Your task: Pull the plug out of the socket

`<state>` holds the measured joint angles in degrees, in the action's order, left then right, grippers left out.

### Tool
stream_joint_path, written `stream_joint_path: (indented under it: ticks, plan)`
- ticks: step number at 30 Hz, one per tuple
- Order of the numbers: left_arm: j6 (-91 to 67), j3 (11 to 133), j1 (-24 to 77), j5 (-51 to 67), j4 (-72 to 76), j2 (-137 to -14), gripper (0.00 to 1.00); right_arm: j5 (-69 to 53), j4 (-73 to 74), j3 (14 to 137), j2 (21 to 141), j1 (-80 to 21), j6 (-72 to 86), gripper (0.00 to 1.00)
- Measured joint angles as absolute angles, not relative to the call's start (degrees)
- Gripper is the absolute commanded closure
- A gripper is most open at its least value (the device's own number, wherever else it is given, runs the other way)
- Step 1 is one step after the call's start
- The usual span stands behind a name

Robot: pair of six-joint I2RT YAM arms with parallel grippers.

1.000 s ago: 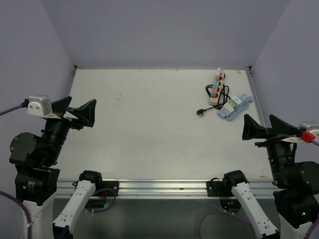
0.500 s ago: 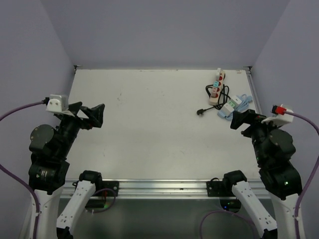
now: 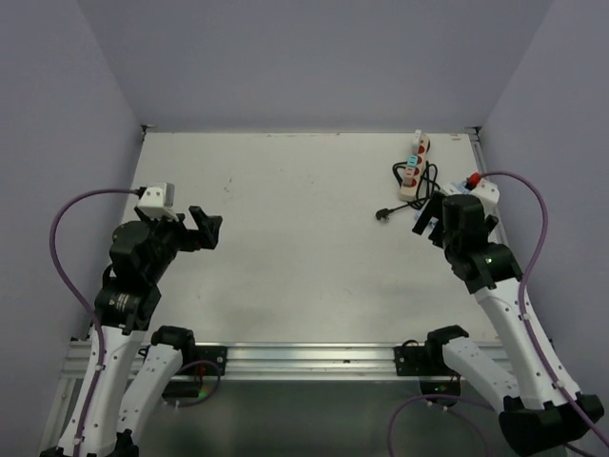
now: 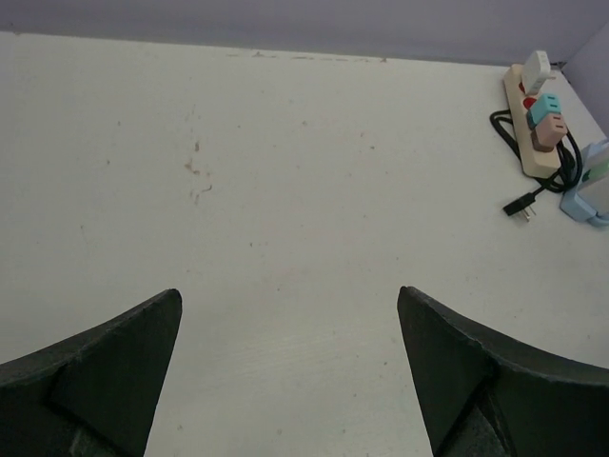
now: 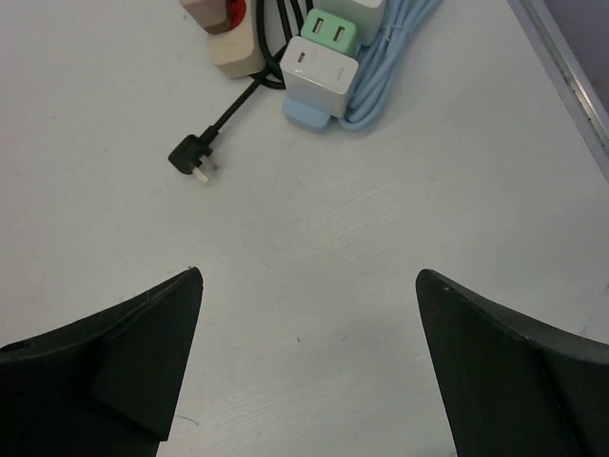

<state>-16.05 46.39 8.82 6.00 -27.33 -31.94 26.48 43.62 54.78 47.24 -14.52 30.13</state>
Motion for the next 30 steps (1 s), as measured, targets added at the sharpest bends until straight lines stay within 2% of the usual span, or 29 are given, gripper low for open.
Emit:
stream_joint_path:
  ticks: [5, 10, 16, 30]
  plan:
    - [-16.14, 40.45, 8.82, 5.76, -24.93, -33.58, 0.00, 30.85, 41.80, 53.23, 55.48, -14.02, 33.78, 0.01]
    - [-16.78, 34.26, 8.82, 5.65, -22.76, -33.74, 0.00, 31.38, 37.80, 53.12, 64.73, -8.71, 36.53, 0.01]
    - [-16.80, 33.82, 8.82, 5.08, -21.04, -33.98, 0.00, 30.41, 31.81, 53.12, 72.84, -2.20, 39.46, 0.01]
    - [-16.78, 33.85, 9.02, 4.21, -20.58, -32.80, 0.00, 28.36, 23.77, 60.99, 91.88, -2.13, 41.12, 0.01]
